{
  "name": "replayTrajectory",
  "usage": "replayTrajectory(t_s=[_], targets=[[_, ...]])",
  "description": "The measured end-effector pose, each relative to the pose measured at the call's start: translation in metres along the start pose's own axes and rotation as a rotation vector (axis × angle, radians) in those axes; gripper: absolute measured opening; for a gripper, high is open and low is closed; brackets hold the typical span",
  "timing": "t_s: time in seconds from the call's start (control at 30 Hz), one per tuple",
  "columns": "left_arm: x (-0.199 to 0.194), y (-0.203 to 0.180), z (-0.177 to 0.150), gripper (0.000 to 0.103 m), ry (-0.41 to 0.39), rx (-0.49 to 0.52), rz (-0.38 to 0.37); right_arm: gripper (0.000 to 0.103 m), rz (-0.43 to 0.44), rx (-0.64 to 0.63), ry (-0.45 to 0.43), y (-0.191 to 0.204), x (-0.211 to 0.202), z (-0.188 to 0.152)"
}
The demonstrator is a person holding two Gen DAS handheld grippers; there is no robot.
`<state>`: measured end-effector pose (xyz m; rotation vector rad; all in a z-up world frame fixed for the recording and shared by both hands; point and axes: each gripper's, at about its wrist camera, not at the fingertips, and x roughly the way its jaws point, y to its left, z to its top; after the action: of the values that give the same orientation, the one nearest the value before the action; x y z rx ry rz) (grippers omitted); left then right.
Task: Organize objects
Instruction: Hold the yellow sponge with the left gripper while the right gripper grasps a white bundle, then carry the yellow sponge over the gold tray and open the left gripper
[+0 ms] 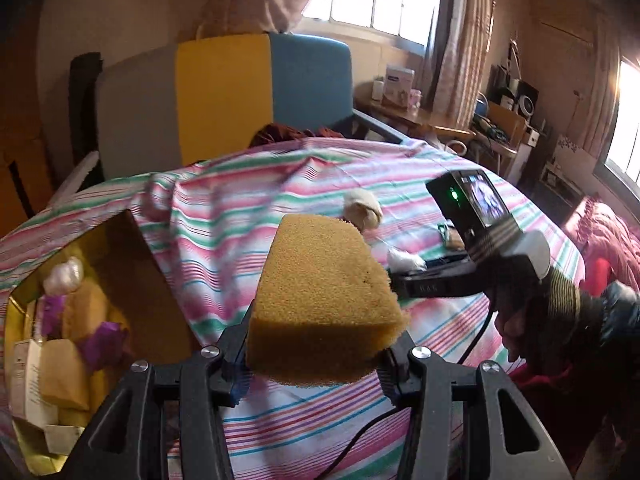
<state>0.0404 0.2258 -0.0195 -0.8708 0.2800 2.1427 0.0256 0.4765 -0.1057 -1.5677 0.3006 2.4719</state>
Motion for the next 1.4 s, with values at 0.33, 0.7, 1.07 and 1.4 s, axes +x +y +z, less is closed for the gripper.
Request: replayTrajectory(t_s=[0.33,0.7,1.07,1.4], targets=[[-0.022,0.029,0.002,0.05,-0.023,-0.053,0.063,0.037,-0.009,-0.017,-0.011,0.001,0.001,-0.003],[-0.037,0.072,-0.011,0.05,-0.033,-0.136,0.117,0.038,-0.002,-0.01,-0.019,-0.001,0.0,-0.004],[-0.045,0.11,-0.031,0.05,-0.012,-0.196,0.194,0.038,-0.024,-0.038,-0.028,0.004,0.001,-0.005],[-0.063,0.171,-0.042,0.05,0.002,-0.385,0.161,0.038,-0.042,-0.059,-0.029,0.007,0.001,-0.005]])
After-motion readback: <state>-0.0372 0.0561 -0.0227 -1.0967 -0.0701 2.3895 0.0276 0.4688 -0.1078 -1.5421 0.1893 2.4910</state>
